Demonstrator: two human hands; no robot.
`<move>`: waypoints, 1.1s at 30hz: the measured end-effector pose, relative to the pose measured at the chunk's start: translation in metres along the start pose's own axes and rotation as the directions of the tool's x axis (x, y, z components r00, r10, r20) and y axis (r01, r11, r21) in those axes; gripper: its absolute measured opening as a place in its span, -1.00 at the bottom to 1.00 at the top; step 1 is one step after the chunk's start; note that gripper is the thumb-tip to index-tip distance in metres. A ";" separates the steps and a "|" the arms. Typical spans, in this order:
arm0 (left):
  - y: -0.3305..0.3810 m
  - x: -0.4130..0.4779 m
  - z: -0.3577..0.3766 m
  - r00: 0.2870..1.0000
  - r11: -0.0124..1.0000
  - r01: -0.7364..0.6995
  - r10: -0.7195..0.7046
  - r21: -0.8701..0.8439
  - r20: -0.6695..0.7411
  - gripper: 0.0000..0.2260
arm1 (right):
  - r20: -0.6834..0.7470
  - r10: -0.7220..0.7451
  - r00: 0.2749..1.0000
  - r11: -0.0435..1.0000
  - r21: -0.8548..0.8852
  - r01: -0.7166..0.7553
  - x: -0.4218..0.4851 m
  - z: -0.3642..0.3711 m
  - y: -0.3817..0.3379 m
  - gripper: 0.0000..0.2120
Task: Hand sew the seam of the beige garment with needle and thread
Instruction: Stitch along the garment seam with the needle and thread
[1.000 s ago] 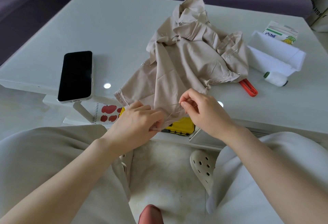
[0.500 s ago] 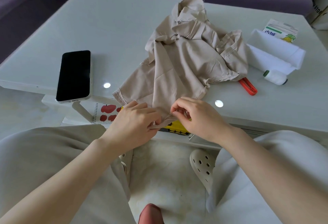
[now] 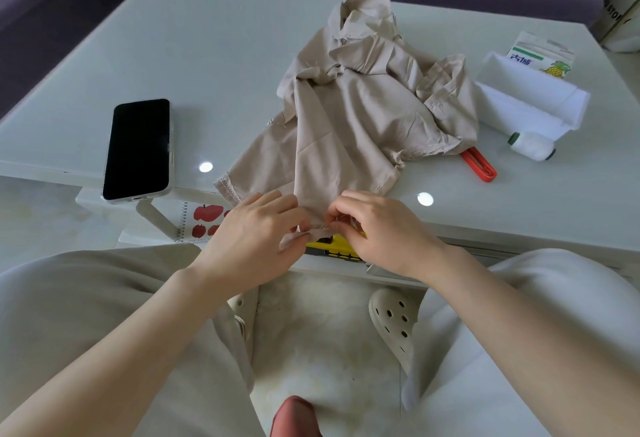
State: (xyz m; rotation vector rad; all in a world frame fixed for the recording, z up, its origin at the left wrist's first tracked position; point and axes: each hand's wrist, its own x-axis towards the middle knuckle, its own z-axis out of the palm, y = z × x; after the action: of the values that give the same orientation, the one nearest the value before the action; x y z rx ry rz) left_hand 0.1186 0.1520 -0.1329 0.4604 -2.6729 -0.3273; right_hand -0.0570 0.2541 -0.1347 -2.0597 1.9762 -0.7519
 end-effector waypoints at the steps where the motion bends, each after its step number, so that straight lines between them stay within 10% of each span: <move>1: 0.000 0.000 0.000 1.000 1.000 0.004 -0.004 -0.004 0.010 -0.80 | 0.000 -0.003 1.000 1.000 0.000 0.003 0.000 0.000 0.000 -0.91; 18: -0.001 0.005 0.001 0.995 0.993 0.077 -0.071 -0.089 0.068 -0.81 | 0.134 0.031 0.990 0.979 0.196 -0.057 0.005 -0.003 0.000 -0.91; 33: 0.006 0.011 -0.007 0.949 0.835 0.306 -0.228 -0.457 0.218 -0.91 | 0.107 0.319 0.942 0.723 0.616 -0.314 0.010 -0.013 -0.007 -0.80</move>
State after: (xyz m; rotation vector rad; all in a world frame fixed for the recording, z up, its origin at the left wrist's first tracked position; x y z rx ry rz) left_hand 0.1106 0.1526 -0.1213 0.6669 -2.5291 -1.1336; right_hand -0.0572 0.2474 -0.1184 -1.2864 1.6850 -1.1403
